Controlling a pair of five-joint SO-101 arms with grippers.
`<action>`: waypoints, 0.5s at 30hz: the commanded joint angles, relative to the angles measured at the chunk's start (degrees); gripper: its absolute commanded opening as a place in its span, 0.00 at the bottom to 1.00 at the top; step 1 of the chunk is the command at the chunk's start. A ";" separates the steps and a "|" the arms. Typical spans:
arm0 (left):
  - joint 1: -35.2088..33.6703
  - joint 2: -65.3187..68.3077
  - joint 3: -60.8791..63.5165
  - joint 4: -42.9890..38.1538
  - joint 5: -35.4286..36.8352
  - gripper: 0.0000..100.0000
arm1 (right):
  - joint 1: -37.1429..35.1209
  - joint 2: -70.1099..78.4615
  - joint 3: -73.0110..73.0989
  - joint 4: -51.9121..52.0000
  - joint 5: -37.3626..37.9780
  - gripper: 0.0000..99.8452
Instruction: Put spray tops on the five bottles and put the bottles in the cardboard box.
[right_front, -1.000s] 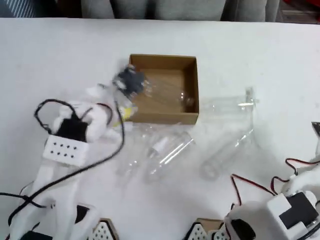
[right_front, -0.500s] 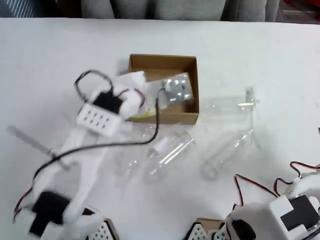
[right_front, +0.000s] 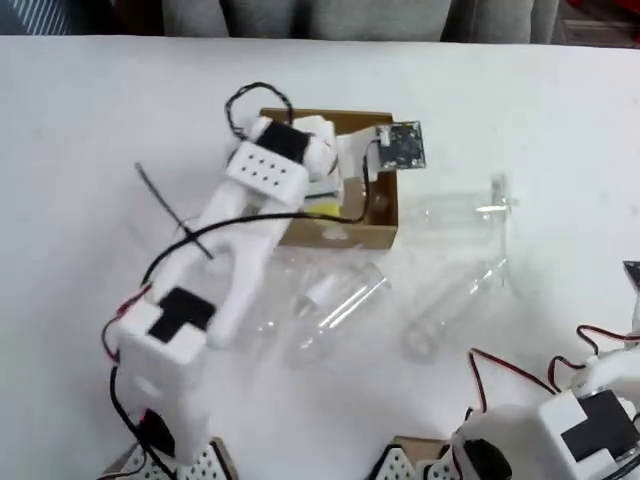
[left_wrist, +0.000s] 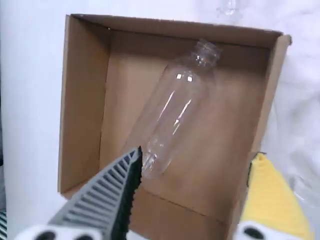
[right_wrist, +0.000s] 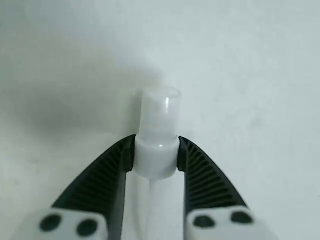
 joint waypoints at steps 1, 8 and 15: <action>1.27 4.62 -9.85 -2.64 -0.44 0.33 | 0.84 -0.22 0.18 -0.75 1.93 0.02; 1.36 13.93 -25.49 2.29 0.18 0.32 | 1.45 -0.22 1.14 -0.75 2.64 0.02; 1.63 24.48 -37.89 7.82 0.18 0.30 | 1.45 -0.22 1.14 -0.75 2.64 0.02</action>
